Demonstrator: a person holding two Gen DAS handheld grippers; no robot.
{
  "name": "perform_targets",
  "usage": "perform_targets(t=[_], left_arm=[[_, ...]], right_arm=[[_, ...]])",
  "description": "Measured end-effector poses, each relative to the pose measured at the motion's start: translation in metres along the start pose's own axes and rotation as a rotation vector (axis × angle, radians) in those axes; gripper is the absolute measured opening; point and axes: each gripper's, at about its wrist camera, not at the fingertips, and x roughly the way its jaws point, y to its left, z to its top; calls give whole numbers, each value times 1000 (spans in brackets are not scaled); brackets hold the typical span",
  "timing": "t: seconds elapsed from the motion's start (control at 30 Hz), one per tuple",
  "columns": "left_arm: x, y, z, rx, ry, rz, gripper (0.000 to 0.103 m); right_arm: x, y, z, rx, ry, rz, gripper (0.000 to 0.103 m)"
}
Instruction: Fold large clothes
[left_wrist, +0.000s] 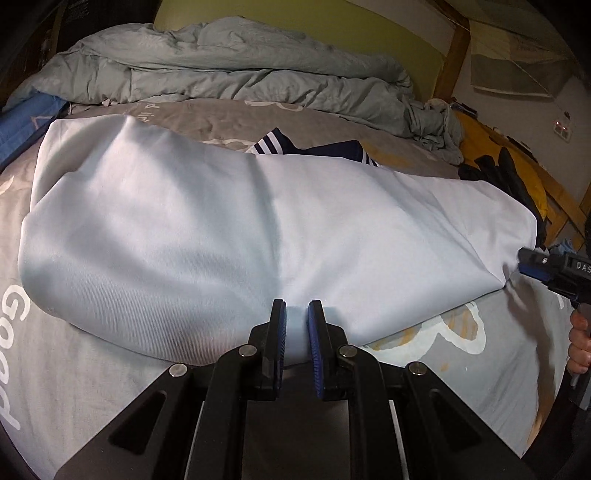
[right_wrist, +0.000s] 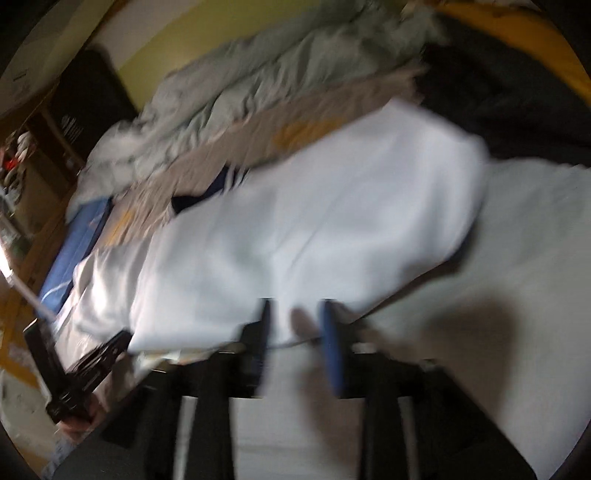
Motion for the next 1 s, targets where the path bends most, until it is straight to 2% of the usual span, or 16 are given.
perform_targets(t=[0.03,0.17,0.27,0.33,0.4,0.43,0.5,0.57,0.6,0.63,0.67,0.77,0.87,1.0], left_arm=[[0,-1,0,3,-1,4,16],[1,-3,-1,17,-8,16,16],[0,0,-2,6,-12,3,16],[-1,2,-2,-1,-15,-6,16],[-3,2,-1,-1,-21,-10,16],[-7,1,-1,5,-31,-10,16],[-21,-1,-1,20,-73,5,16],[-40,-1,1,30,-114,11,16],[-51,0,3,25,-138,12,16],[-59,1,6,16,-151,25,16],[-66,3,11,1,-159,46,16],[-87,14,25,-48,-222,21,16],[-101,18,33,-38,-278,69,16],[-116,18,34,-4,-341,83,16]], right_arm=[[-5,-5,1,11,-31,-28,53],[-15,-41,3,143,-95,-119,72],[-15,-73,13,256,-138,-129,72],[-10,-87,23,305,-150,-77,72],[2,-98,33,349,-136,33,66],[9,-104,37,369,-119,67,58],[25,-107,40,395,-95,70,56],[35,-104,41,387,-90,48,48],[34,-102,42,378,-102,38,43],[33,-95,44,355,-107,32,34],[29,-85,46,312,-119,-4,31],[14,-52,50,225,-149,-102,28],[-10,-2,61,179,-219,-66,26],[-20,83,64,-18,-247,-30,26]])
